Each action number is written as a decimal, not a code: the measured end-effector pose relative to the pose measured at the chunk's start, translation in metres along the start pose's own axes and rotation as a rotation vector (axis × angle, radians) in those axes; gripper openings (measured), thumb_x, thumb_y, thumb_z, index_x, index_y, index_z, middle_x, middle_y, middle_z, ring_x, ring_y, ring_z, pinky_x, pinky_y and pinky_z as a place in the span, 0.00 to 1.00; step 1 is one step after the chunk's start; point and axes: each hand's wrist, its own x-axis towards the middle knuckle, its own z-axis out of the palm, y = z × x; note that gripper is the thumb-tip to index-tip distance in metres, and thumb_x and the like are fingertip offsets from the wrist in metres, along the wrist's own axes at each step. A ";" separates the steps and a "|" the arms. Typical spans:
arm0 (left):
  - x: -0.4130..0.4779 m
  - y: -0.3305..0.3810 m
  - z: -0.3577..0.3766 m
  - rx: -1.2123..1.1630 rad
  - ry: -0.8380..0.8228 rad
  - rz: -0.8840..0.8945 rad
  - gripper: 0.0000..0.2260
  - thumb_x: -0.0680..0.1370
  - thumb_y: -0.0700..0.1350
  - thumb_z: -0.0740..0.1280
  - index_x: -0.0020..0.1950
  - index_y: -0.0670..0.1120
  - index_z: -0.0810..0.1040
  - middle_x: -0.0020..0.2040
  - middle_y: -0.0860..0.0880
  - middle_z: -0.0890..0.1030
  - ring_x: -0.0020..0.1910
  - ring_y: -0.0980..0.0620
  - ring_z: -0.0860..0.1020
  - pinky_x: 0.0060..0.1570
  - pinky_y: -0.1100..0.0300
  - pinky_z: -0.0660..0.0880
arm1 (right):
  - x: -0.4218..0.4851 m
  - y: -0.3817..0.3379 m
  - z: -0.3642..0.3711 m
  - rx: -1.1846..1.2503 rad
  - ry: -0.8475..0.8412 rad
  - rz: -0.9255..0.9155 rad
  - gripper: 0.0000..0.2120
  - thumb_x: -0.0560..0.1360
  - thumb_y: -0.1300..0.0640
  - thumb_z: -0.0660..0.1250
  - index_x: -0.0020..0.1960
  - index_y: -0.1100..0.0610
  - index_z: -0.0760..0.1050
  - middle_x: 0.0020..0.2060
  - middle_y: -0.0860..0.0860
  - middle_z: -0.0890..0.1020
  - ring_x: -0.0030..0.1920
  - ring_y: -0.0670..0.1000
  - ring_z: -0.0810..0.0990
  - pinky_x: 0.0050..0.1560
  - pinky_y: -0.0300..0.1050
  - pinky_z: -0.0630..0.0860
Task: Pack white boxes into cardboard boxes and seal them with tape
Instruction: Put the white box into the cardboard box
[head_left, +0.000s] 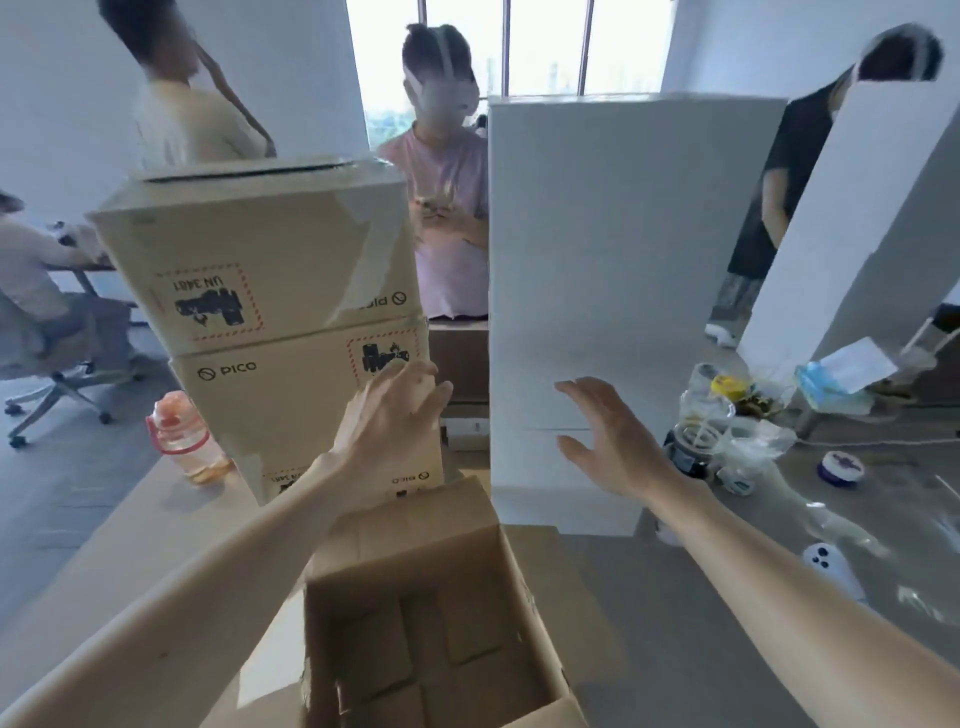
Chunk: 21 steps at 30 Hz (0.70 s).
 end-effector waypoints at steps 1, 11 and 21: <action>0.013 0.016 -0.009 -0.007 0.040 0.050 0.22 0.79 0.65 0.56 0.65 0.52 0.74 0.60 0.51 0.78 0.53 0.49 0.79 0.48 0.51 0.77 | 0.009 -0.001 -0.019 -0.003 0.055 -0.025 0.28 0.77 0.52 0.68 0.74 0.52 0.63 0.72 0.54 0.65 0.71 0.55 0.66 0.67 0.55 0.71; 0.143 0.134 -0.083 -0.102 0.281 0.274 0.25 0.79 0.66 0.52 0.63 0.51 0.75 0.63 0.45 0.75 0.53 0.46 0.76 0.54 0.46 0.74 | 0.079 -0.002 -0.185 -0.154 0.540 -0.094 0.29 0.70 0.37 0.59 0.65 0.53 0.75 0.58 0.55 0.75 0.60 0.58 0.74 0.64 0.53 0.69; 0.244 0.185 -0.122 0.081 0.055 0.060 0.25 0.79 0.62 0.65 0.73 0.53 0.71 0.73 0.44 0.70 0.67 0.44 0.72 0.55 0.56 0.66 | 0.151 0.006 -0.289 -0.173 0.354 0.147 0.32 0.75 0.31 0.57 0.74 0.44 0.62 0.74 0.55 0.61 0.71 0.62 0.65 0.66 0.60 0.67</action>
